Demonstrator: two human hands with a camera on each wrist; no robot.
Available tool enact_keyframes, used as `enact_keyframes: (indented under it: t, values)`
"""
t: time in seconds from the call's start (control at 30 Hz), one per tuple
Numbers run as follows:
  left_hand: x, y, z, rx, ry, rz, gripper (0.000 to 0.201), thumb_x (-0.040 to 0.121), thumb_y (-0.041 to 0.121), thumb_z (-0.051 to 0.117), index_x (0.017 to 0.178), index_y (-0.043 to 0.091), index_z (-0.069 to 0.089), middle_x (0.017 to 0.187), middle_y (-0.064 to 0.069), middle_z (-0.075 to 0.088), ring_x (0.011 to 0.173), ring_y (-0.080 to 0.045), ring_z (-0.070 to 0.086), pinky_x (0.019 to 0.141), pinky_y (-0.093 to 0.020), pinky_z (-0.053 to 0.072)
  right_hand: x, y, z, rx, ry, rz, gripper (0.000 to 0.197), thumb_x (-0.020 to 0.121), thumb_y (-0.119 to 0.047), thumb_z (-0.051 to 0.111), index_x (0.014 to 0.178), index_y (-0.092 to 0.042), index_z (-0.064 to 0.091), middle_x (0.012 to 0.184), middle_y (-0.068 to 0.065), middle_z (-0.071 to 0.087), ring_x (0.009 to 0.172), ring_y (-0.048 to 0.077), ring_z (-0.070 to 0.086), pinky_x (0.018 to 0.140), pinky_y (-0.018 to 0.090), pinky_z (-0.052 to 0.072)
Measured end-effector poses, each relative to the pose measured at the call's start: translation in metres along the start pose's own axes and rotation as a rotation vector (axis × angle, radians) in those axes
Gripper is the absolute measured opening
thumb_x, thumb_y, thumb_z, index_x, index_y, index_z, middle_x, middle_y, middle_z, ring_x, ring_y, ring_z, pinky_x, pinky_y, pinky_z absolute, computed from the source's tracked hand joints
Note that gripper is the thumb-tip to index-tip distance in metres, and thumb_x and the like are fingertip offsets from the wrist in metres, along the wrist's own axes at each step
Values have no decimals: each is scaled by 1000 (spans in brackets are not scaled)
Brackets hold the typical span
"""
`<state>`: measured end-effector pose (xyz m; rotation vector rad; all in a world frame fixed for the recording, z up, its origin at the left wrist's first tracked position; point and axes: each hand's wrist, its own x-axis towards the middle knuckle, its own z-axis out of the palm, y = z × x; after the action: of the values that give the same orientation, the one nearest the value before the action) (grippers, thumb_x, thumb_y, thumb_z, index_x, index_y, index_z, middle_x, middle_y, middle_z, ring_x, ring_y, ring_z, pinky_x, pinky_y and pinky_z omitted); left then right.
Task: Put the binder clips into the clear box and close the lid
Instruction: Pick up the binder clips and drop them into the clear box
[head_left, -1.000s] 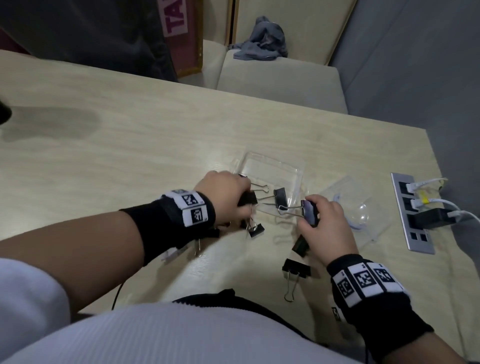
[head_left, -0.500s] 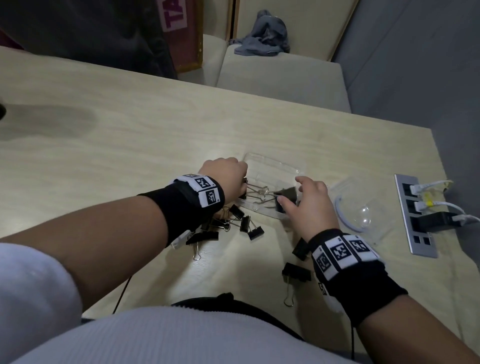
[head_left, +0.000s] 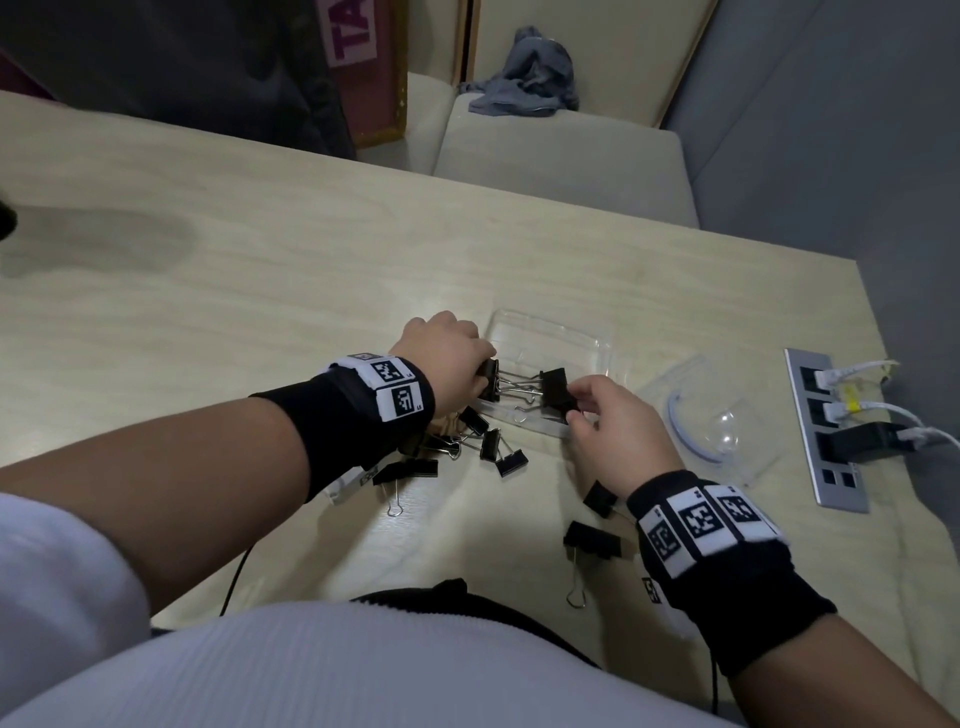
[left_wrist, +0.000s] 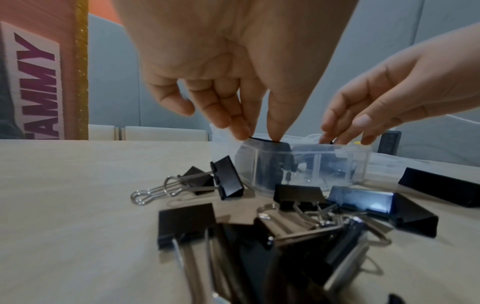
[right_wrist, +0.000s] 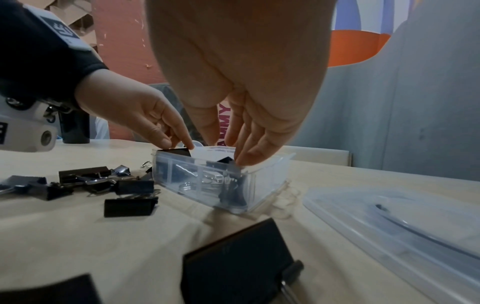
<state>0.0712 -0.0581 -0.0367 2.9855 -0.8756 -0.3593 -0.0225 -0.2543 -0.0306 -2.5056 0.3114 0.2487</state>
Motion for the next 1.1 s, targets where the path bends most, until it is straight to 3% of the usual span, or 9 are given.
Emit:
enact_keyframes:
  t: [0.1,0.23,0.3,0.4,0.57,0.77,0.97,1.1]
  values:
    - [-2,1,0,6,7,4,37,93,37,51,126,24,59,123,0,55,117,-26,45,91,-40,39,-6,3,-3,-6,35,-21,29,92,-19,53,120,-23,57,121,-3,57,108,13,56,92,27,44]
    - [-4,2,1,-6,37,-47,40,90,43,56,126,25,56,125,-2,49,116,-27,44,91,-42,39,-21,13,-5,-75,95,-13,14,89,-22,54,102,-24,60,101,-4,56,87,12,57,80,32,50]
    - [-6,2,1,-31,58,-82,43,89,45,57,126,25,53,124,-3,48,114,-27,46,91,-42,41,-29,21,-6,-211,20,56,11,89,-26,53,98,-25,59,101,-3,55,85,14,56,76,36,52]
    - [-11,2,-2,-84,104,-81,33,92,40,51,119,21,53,118,-4,53,107,-28,52,86,-41,45,-38,32,-6,-339,-121,215,20,88,-30,54,108,-23,54,108,3,49,86,21,57,73,35,50]
    - [-32,13,1,-8,-56,248,26,92,35,47,109,19,59,106,-2,60,94,-26,61,78,-36,51,-46,37,11,-267,-248,240,52,83,-35,63,130,-28,43,120,6,42,94,26,59,82,35,51]
    - [-52,36,17,31,-148,510,32,94,37,42,115,20,59,107,-2,60,97,-27,60,78,-37,51,-46,37,23,-211,-152,141,41,83,-24,63,121,-27,50,119,4,37,88,26,59,83,38,53]
    - [-57,80,19,155,-161,821,41,94,39,47,133,27,46,133,-1,48,116,-24,50,85,-41,44,-41,52,3,-162,-20,167,31,80,-29,65,109,-29,55,116,3,48,92,23,57,84,36,49]
    - [-54,103,26,234,-179,916,53,98,30,43,149,33,26,155,3,28,133,-25,38,85,-42,44,-41,60,-10,-69,150,195,35,82,-34,65,115,-28,54,116,5,50,88,19,55,82,34,47]
